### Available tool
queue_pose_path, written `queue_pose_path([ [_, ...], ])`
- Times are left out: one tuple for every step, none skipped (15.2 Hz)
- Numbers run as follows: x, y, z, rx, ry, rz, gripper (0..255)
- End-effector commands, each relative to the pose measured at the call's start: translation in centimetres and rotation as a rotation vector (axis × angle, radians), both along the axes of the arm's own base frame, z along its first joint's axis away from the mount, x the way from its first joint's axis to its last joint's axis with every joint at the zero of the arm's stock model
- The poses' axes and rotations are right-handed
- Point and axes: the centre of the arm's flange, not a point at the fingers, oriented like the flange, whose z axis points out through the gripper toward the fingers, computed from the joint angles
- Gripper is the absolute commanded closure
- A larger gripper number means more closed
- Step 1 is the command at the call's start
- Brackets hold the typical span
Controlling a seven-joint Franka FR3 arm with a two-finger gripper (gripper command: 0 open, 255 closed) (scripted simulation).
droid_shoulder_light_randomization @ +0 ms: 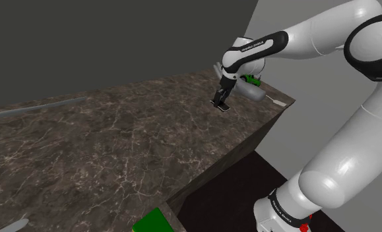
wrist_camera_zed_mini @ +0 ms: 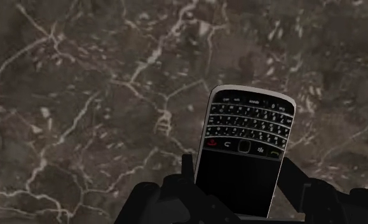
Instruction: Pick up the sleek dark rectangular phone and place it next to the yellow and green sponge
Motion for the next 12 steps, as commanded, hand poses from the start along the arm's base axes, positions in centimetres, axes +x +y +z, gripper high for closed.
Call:
queue_pose_path([
  [0.0,0.0,0.9,0.0,0.001,0.0,255],
  [0.0,0.0,1.5,0.0,0.001,0.0,255],
  [0.0,0.0,2.0,0.0,0.001,0.0,255],
  [0.0,0.0,2.5,0.0,0.001,0.0,255],
  [0.0,0.0,3.0,0.0,0.001,0.0,255],
  [0.0,0.0,3.6,0.0,0.001,0.0,255],
  [0.0,0.0,4.1,0.0,0.001,0.0,255],
  [0.0,0.0,4.6,0.0,0.001,0.0,255],
  [0.0,0.0,5.2,0.0,0.001,0.0,255],
  [0.0,0.0,5.7,0.0,0.001,0.0,255],
  [0.0,0.0,6.2,0.0,0.001,0.0,255],
  [0.0,0.0,6.7,0.0,0.001,0.0,255],
])
